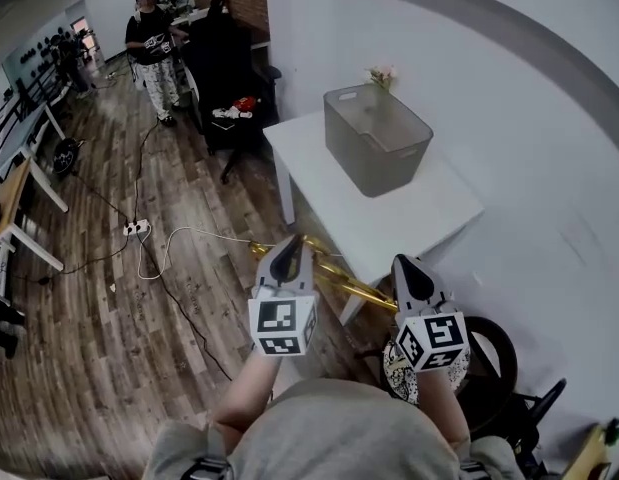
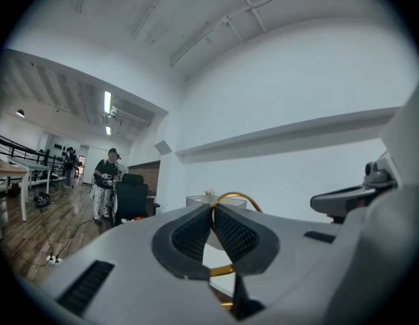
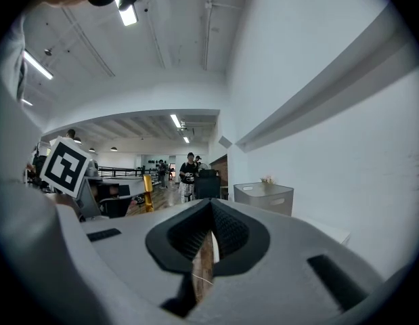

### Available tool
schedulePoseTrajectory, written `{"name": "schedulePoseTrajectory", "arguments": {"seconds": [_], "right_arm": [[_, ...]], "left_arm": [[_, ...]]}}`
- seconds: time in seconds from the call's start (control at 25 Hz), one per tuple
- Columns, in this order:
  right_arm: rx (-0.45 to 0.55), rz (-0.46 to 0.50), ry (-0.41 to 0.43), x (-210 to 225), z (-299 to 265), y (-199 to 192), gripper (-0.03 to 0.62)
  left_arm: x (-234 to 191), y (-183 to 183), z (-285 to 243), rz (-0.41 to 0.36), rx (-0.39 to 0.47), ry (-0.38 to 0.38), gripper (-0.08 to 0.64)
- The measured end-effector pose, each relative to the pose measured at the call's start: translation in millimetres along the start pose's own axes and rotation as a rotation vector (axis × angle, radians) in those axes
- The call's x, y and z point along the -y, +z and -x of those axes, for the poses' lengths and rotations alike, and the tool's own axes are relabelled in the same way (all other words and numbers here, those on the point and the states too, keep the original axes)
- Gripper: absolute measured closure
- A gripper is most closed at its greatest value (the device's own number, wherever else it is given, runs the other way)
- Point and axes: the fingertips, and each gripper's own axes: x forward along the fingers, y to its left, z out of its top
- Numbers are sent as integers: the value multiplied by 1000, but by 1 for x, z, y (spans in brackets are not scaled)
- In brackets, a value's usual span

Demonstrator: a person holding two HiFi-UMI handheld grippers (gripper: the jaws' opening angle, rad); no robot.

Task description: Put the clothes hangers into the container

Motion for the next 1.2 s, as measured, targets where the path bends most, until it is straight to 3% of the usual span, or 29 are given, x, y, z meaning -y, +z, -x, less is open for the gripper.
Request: {"name": "schedulePoseTrajectory", "arguments": {"seconds": [0.6, 1.2], "right_arm": [[-2, 10, -75, 30, -23, 7, 591], [-7, 18, -90, 117, -90, 17, 591]], "left_arm": [[13, 21, -85, -10, 27, -105, 540], [39, 56, -220, -50, 69, -139, 540]]}}
